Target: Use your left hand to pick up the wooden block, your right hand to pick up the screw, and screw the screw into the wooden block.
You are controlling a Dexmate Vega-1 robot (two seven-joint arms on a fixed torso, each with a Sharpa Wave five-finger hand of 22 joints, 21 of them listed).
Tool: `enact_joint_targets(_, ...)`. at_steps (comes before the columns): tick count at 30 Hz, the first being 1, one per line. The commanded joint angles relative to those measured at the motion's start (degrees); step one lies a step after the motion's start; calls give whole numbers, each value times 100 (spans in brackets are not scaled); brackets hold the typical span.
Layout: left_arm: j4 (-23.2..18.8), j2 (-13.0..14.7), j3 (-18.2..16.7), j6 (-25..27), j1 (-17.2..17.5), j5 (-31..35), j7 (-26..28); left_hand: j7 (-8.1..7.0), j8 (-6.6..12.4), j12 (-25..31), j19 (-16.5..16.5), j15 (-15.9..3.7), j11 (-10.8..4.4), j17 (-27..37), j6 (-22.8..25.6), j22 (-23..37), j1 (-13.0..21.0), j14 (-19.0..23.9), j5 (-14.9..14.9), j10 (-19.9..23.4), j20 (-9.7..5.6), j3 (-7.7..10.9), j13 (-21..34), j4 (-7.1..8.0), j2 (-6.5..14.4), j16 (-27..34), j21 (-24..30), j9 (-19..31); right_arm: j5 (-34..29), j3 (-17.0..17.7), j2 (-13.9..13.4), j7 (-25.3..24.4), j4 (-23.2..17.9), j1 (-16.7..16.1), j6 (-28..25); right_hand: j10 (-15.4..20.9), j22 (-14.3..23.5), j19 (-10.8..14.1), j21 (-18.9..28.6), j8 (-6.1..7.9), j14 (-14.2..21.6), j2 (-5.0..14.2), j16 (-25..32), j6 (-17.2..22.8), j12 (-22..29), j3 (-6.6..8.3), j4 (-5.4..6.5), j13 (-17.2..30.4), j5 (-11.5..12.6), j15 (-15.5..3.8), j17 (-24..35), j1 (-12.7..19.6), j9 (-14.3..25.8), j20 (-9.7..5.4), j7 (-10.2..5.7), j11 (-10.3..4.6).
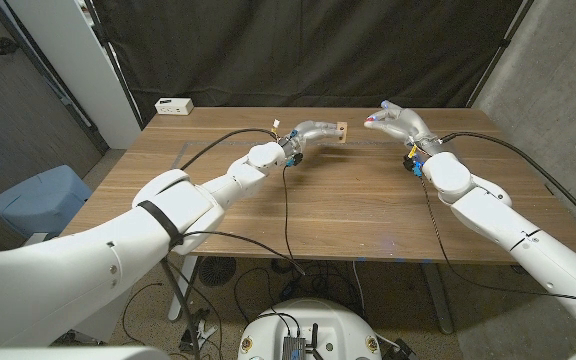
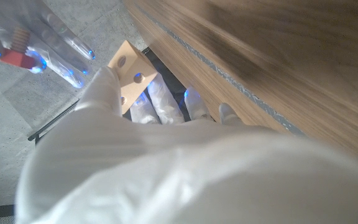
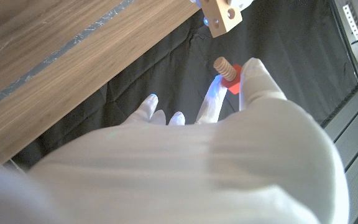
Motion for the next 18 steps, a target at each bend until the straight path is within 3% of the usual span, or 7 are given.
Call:
enact_joint_targets(1,159,-170,56,263,-90,-82,-21,-26,68,6,-29,-244,-2,11,131,22,-2,-12,19,-25,4,-14,-3,24,62,16,44,33,277,22,409,-335,171,51,145,65,29,76,18,43,61,-5,40,39,21,-1,-20,11,-7,-9,25,71,31,3,5,-14)
enact_joint_targets(18,236,-437,426,1206,-423,-145,282,-27,64,3,-44,-246,-8,12,122,22,-6,-22,22,-37,-7,-18,-11,22,73,14,41,33,517,-44,1008,-785,591,193,416,126,29,110,20,92,128,4,49,58,19,-16,-19,13,-22,-2,27,94,56,-2,17,68)
